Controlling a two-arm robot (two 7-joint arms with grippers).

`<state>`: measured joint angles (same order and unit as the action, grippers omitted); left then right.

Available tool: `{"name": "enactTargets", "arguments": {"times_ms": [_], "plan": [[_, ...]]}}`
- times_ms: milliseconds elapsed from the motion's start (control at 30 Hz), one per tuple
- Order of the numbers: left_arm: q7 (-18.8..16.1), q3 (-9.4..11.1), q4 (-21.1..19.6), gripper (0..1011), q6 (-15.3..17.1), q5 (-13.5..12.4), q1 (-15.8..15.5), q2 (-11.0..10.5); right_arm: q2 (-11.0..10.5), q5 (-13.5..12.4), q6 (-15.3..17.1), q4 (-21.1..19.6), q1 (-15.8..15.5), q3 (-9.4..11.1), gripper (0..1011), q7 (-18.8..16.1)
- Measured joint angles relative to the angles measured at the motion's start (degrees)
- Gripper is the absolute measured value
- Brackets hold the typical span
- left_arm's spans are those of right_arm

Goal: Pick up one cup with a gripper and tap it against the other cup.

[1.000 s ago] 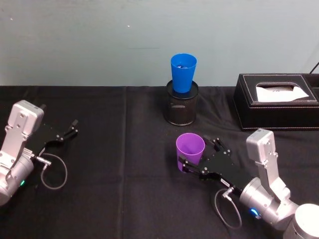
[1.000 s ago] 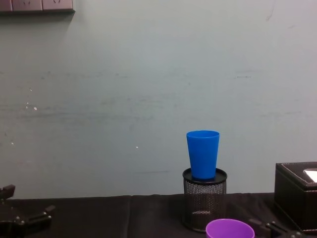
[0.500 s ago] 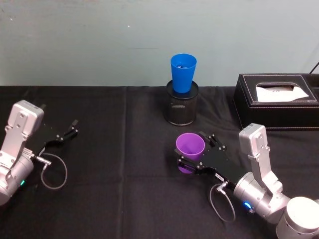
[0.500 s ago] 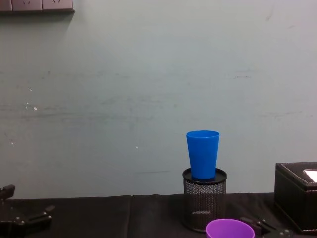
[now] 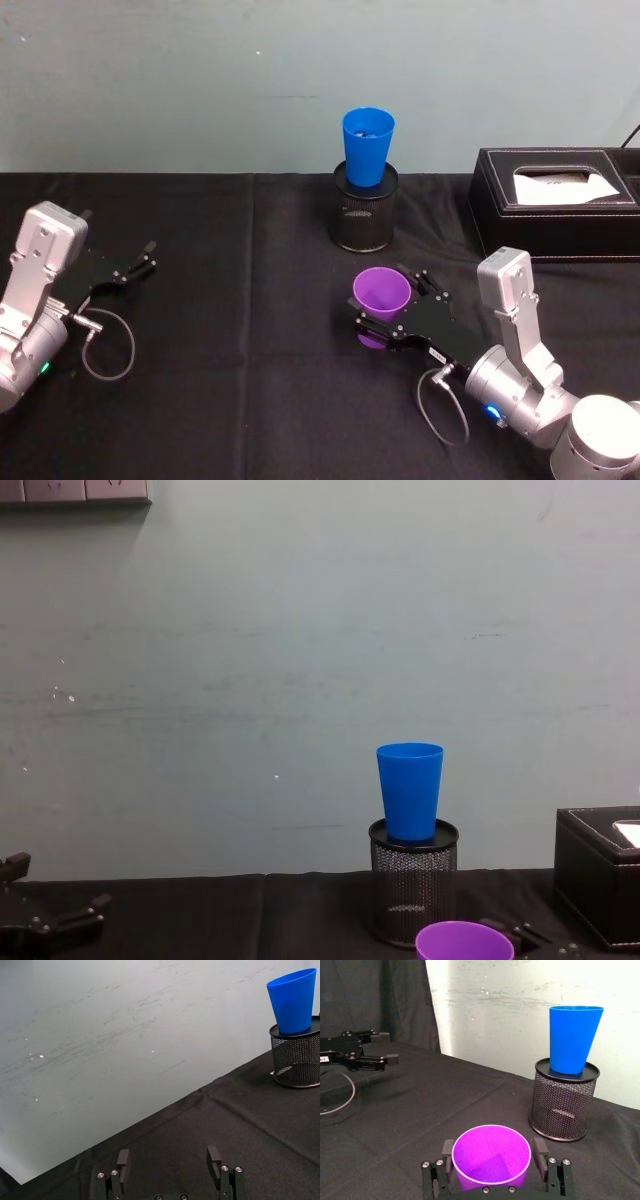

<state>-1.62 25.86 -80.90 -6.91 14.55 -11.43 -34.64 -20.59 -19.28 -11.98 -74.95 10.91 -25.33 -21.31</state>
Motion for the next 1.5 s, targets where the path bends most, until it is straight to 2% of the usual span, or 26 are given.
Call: {"name": "enactTargets", "arguments": {"times_ms": [200, 267, 533, 667, 900, 933, 1067, 1300, 1500], "plan": [[0.0, 0.0, 0.0, 1000, 0.0, 0.0, 0.0, 0.0, -0.1, 0.0, 0.0, -0.1, -0.1, 0.0, 890, 0.0], [0.0, 0.0, 0.0, 1000, 0.0, 0.0, 0.0, 0.0, -0.1, 0.0, 0.0, -0.1, -0.1, -0.1, 823, 0.0], [0.0, 0.0, 0.0, 1000, 0.0, 0.0, 0.0, 0.0, -0.2, 0.0, -0.1, -0.2, -0.1, -0.1, 762, 0.1], [0.0, 0.0, 0.0, 1000, 0.0, 0.0, 0.0, 0.0, -0.5, 0.5, 0.0, -2.1, -0.6, 0.5, 744, 0.1], [0.0, 0.0, 0.0, 1000, 0.0, 0.0, 0.0, 0.0, -1.7, 0.6, 3.8, -8.2, -0.4, 2.3, 722, -0.5], [0.0, 0.0, 0.0, 1000, 0.0, 0.0, 0.0, 0.0, -2.0, 0.2, 5.7, -9.8, -0.1, 2.9, 722, -0.9], [0.0, 0.0, 0.0, 1000, 0.0, 0.0, 0.0, 0.0, -2.7, -0.3, 9.9, -13.1, 1.3, 4.0, 722, -1.8], [0.0, 0.0, 0.0, 1000, 0.0, 0.0, 0.0, 0.0, -3.2, -1.0, 13.5, -15.4, 2.7, 4.8, 722, -2.5], [0.0, 0.0, 0.0, 1000, 0.0, 0.0, 0.0, 0.0, -3.3, -1.6, 14.5, -16.3, 2.8, 5.3, 722, -2.5]]}}
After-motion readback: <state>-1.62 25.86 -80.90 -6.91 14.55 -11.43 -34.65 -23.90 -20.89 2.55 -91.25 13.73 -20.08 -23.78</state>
